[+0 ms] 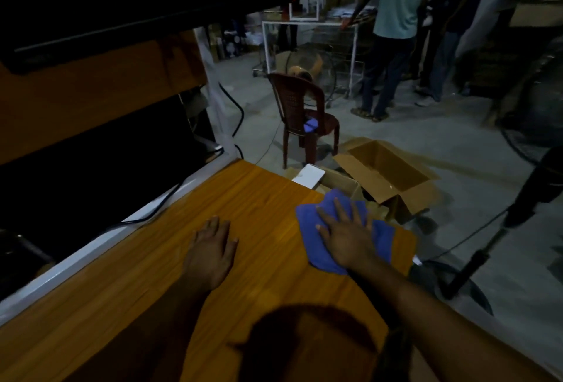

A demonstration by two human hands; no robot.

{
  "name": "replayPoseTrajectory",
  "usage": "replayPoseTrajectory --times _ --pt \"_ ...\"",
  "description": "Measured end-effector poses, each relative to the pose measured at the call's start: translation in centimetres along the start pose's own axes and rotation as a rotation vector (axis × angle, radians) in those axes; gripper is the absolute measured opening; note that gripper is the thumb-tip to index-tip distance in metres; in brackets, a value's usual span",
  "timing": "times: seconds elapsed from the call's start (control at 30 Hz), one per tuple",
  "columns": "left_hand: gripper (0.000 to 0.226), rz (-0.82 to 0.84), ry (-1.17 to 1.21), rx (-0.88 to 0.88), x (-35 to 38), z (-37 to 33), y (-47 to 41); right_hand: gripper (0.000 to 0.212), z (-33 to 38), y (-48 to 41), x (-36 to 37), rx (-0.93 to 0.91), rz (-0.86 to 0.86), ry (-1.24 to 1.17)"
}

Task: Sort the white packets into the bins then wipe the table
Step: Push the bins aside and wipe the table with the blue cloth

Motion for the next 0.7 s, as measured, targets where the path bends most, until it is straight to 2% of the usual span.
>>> replayPoseTrajectory --times 0.07,0.1,0.17,0.2,0.27,0.37,0.43,0.47,0.53,0.6,0.67,0.7 --pt "0.067 -0.059 -0.023 -0.093 -0.3 1.1 -0.3 0.062 1.3 -2.2 0.6 0.11 0.009 0.011" --pt "0.068 -0.076 -0.031 -0.135 -0.3 1.5 -0.5 0.072 3.2 -2.6 1.0 0.081 0.013 0.0" --pt "0.072 -0.07 -0.044 -0.15 -0.2 1.9 -0.9 0.099 8.1 -1.8 2.3 -0.11 0.031 -0.063" --pt "0.075 -0.053 -0.056 -0.117 -0.2 2.2 -1.1 0.106 9.9 -0.7 2.8 -0.207 0.04 -0.078" --pt "0.083 -0.012 -0.066 -0.033 -0.3 3.3 -1.5 0.1 11.0 0.3 3.0 -0.305 0.022 -0.088" --pt "0.085 -0.036 -0.052 -0.027 -0.6 4.8 -1.6 0.098 9.4 -2.8 3.4 -0.26 0.01 -0.04" --pt "0.084 -0.084 -0.059 -0.105 -0.6 5.5 -1.7 0.099 9.1 -6.8 4.2 -0.161 0.025 -0.013" --pt "0.082 -0.117 -0.071 -0.166 -0.7 6.0 -1.8 0.092 9.9 -8.4 4.8 -0.135 0.044 0.005" --pt "0.078 -0.19 -0.091 -0.295 -1.2 7.2 -1.9 0.082 13.4 -10.0 6.0 -0.185 0.079 -0.004" --pt "0.075 -0.227 -0.107 -0.386 -1.6 7.9 -1.9 0.092 17.7 -9.4 7.1 -0.351 0.127 -0.063" --pt "0.076 -0.228 -0.109 -0.413 -1.6 8.1 -2.1 0.116 20.1 -8.2 7.7 -0.511 0.166 -0.103" --pt "0.078 -0.227 -0.11 -0.408 -1.6 8.0 -2.1 0.12 20.1 -8.2 7.7 -0.541 0.172 -0.121"
Point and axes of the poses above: each hand's wrist, its own y-axis away from the middle knuckle, its own x-axis out of the palm, z = x × y, the point moved 8 cm from there along -y, towards the middle knuckle, and after that the axes turned 14 degrees about -z, right-handed, at the moved point
